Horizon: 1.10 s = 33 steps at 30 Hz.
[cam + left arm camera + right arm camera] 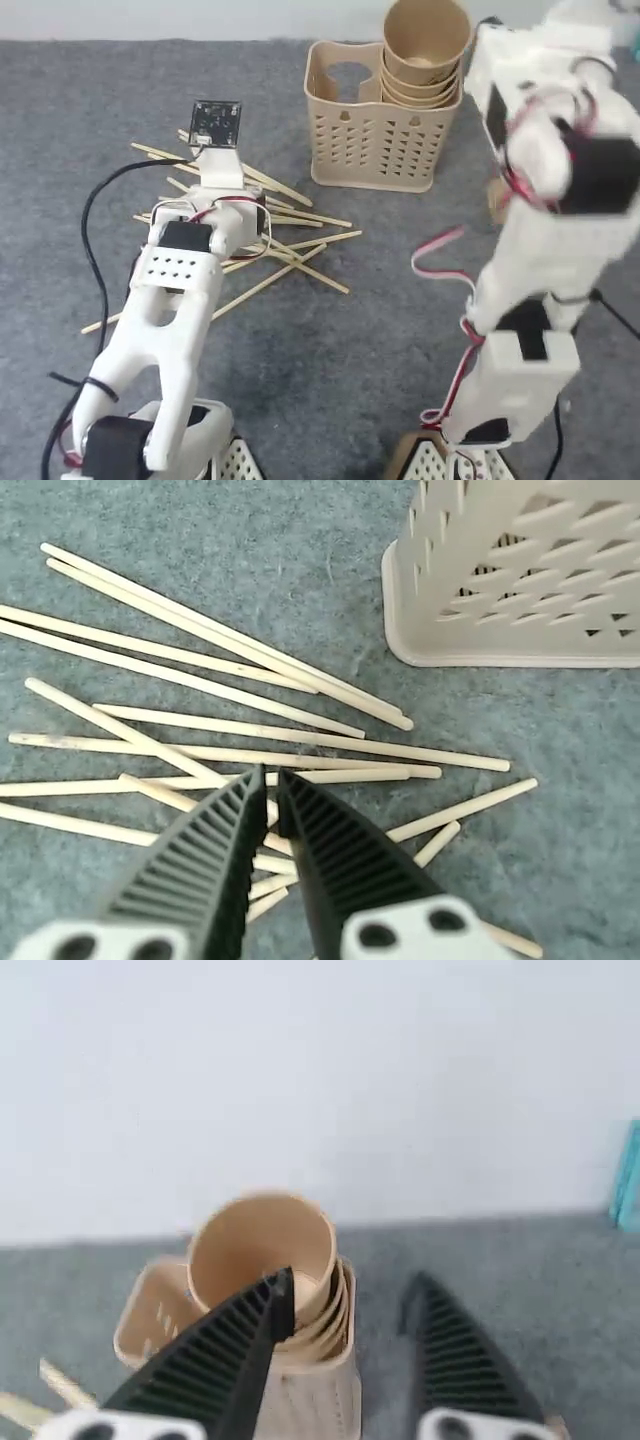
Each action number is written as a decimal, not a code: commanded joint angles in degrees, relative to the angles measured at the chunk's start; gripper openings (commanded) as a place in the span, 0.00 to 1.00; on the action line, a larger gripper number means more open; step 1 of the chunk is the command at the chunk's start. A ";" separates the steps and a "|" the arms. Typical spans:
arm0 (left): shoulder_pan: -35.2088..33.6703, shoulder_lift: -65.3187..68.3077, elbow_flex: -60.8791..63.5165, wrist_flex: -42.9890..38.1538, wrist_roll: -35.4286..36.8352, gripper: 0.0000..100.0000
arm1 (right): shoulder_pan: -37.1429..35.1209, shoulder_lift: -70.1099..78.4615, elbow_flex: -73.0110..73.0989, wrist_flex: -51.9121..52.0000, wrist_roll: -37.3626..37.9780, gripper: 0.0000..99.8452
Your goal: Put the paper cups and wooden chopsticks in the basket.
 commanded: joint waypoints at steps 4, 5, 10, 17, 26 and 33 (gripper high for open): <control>0.26 -2.55 -0.48 -1.14 -0.62 0.02 | 1.19 -13.41 21.10 2.42 0.44 0.01; 0.26 -2.55 -0.48 -1.14 -0.62 0.02 | 0.13 -15.08 26.37 2.24 1.76 0.00; 0.26 -2.55 -0.48 -1.14 -0.62 0.02 | -6.46 -19.47 48.62 -1.10 4.57 0.01; 0.26 -2.55 -0.40 -1.23 -0.62 0.02 | -6.55 -19.56 64.00 -20.35 4.92 0.01; 0.26 -2.55 -0.40 -1.23 -0.62 0.02 | -6.55 -19.65 65.49 -35.12 5.01 0.01; 0.26 -2.55 -0.40 -1.23 -0.62 0.02 | -4.53 -16.92 65.49 -42.42 5.01 0.01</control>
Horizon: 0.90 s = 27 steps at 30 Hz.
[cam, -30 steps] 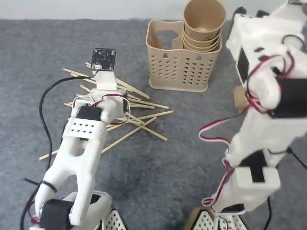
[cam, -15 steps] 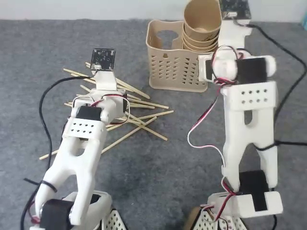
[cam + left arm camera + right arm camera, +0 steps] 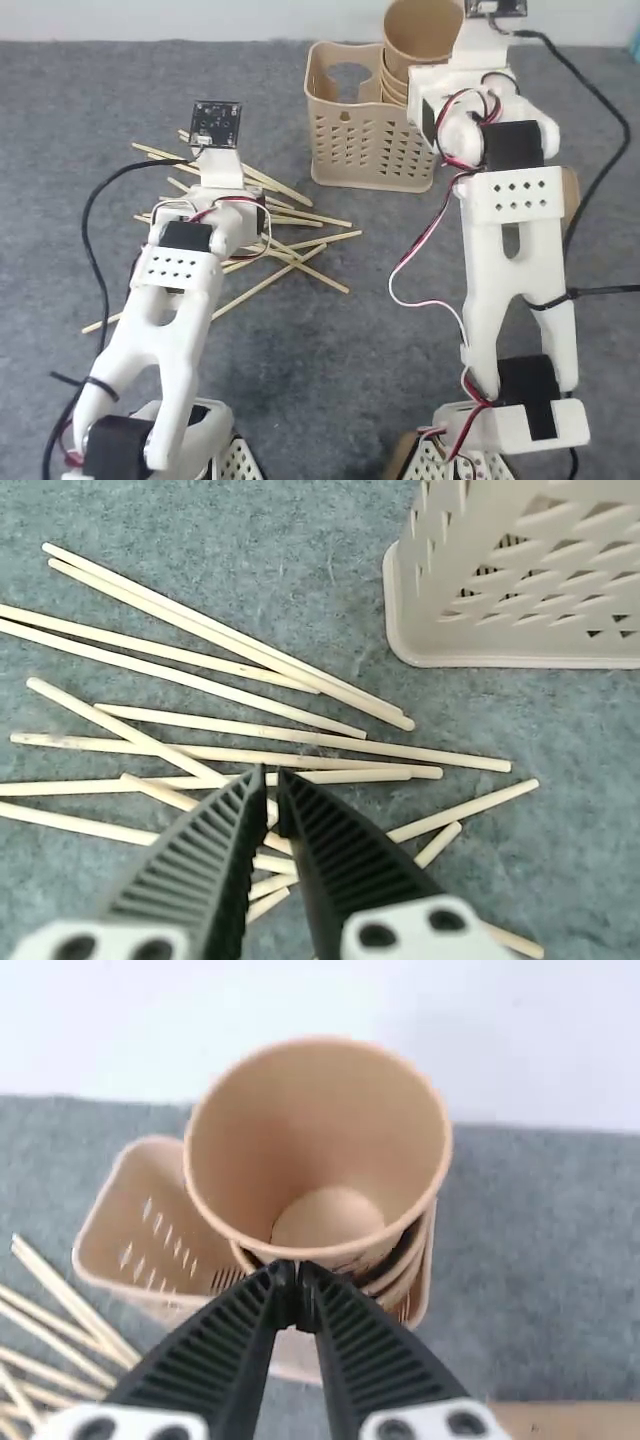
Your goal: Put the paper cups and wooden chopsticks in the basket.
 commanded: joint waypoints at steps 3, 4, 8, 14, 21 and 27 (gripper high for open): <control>0.35 -2.55 -0.40 -1.32 -0.62 0.02 | 2.59 -0.40 -0.44 -4.00 1.23 0.01; 0.35 -2.55 -0.40 -1.32 -0.62 0.02 | 2.77 -0.48 -0.44 -4.09 1.23 0.01; 0.35 -2.55 -0.40 -1.32 -0.62 0.02 | 2.59 -3.82 -1.23 -2.77 1.14 0.01; 0.35 -2.55 -0.40 -1.32 -0.62 0.02 | 2.59 -7.69 -1.14 -5.23 0.79 0.01; 0.35 -2.55 -0.40 -1.32 -0.62 0.02 | 2.86 -2.59 -1.05 -10.95 1.14 0.01; 0.35 -2.55 -0.40 -1.32 -0.62 0.02 | 3.03 3.82 -0.97 -9.19 0.70 0.01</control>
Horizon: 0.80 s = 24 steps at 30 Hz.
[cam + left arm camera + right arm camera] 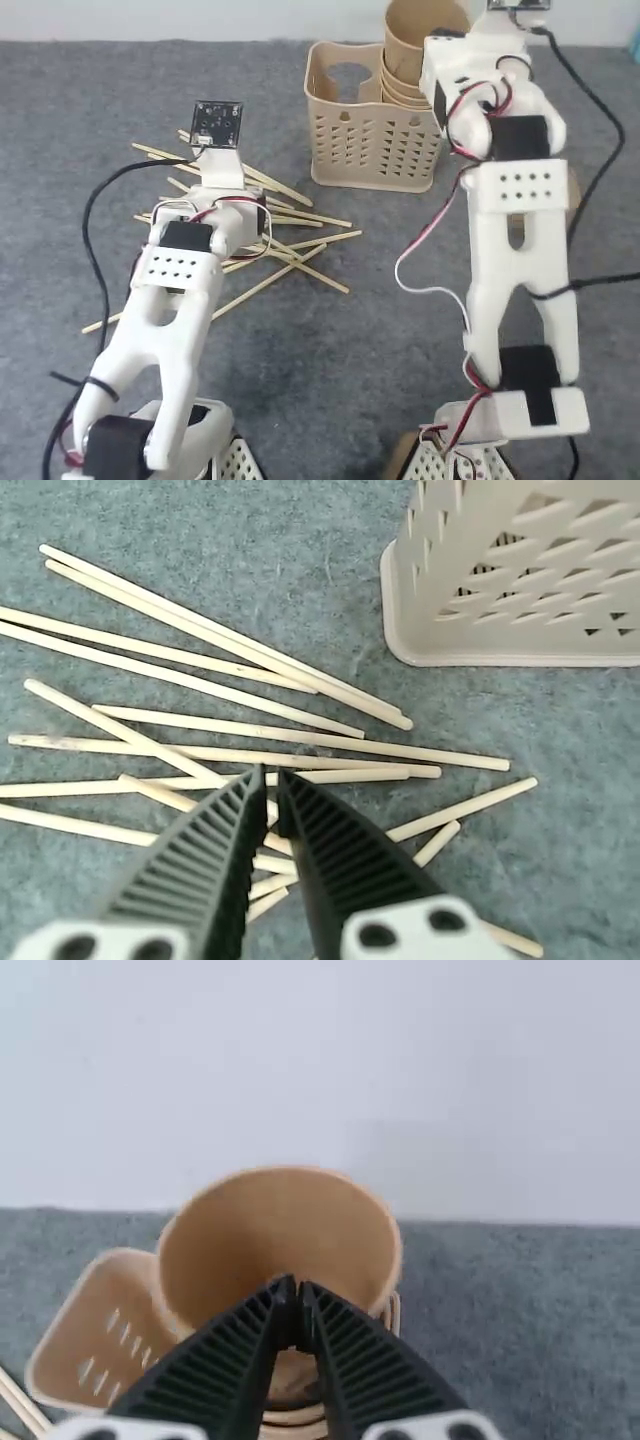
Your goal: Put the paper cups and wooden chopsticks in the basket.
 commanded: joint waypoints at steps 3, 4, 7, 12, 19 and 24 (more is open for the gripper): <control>0.26 -2.55 -0.48 -1.32 -0.44 0.02 | 0.13 1.80 -0.18 2.59 0.62 0.01; 0.26 -2.55 -0.48 -1.32 -0.44 0.02 | 0.04 1.80 0.97 2.59 0.62 0.01; 0.26 -2.55 -0.48 -1.32 -0.44 0.02 | 0.04 0.84 5.71 0.04 0.53 0.01; 0.26 -2.55 -0.40 -1.32 -0.44 0.02 | 0.04 -1.54 16.00 -9.10 0.97 0.01; 0.26 -2.55 -0.40 -1.32 -0.44 0.02 | -1.19 -3.82 22.15 -14.55 1.23 0.01; 0.26 -2.55 -0.40 -1.32 -0.44 0.02 | -2.07 -6.02 17.76 -17.63 1.67 0.01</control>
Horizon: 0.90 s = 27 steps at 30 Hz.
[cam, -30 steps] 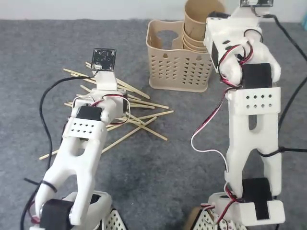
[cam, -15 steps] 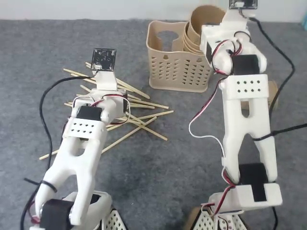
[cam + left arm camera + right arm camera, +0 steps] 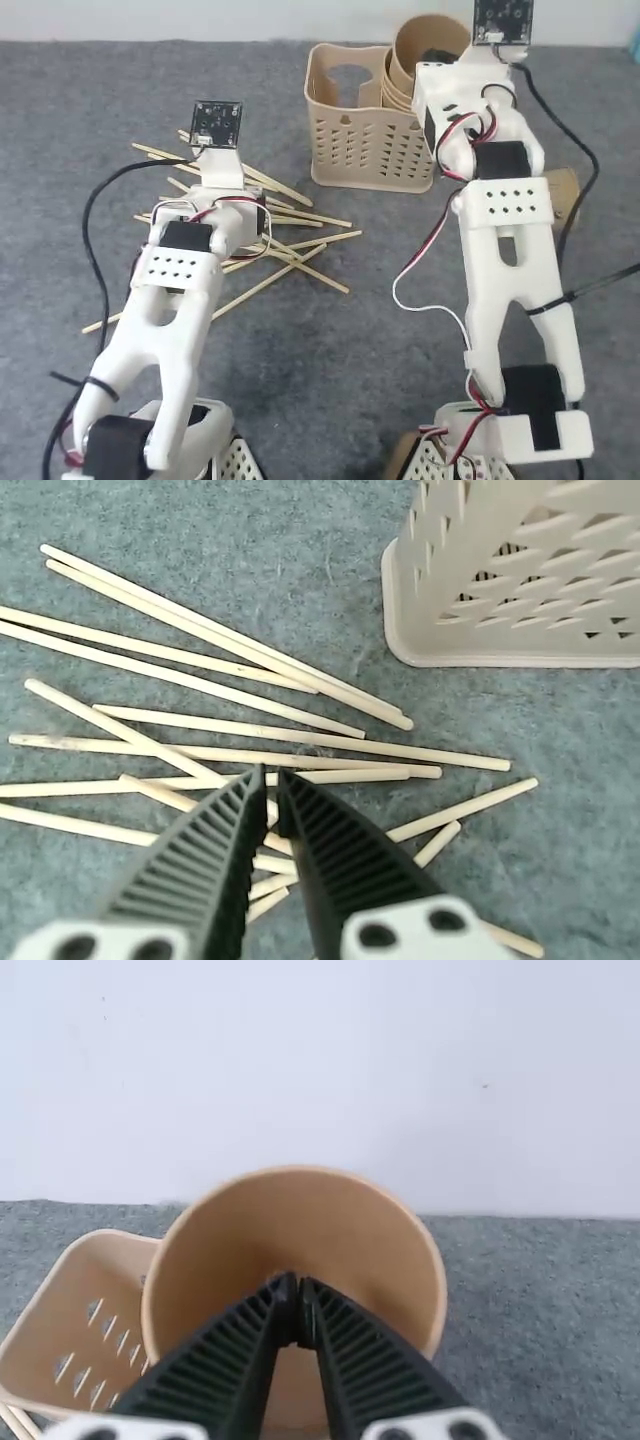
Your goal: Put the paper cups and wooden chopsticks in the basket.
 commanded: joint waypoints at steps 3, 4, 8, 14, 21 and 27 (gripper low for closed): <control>0.26 -2.55 -0.40 -1.32 -0.44 0.02 | -2.15 -0.57 -6.51 -3.65 3.78 0.01; 0.26 -2.55 -0.40 -1.32 -0.44 0.02 | -2.77 -0.13 -7.56 -4.79 3.96 0.01; 0.26 -2.55 -0.40 -1.32 -0.44 0.02 | -3.47 2.42 -10.29 -8.92 3.96 0.01; 0.26 -2.55 -0.40 -1.41 -0.44 0.02 | -4.88 3.74 -12.04 -11.30 4.22 0.01; 0.26 -2.55 -0.40 -1.41 -0.44 0.02 | -4.79 7.96 -12.22 -12.35 4.31 0.01; 0.26 -2.55 -0.40 -1.41 -0.44 0.02 | -4.79 12.00 -12.31 -12.88 4.31 0.01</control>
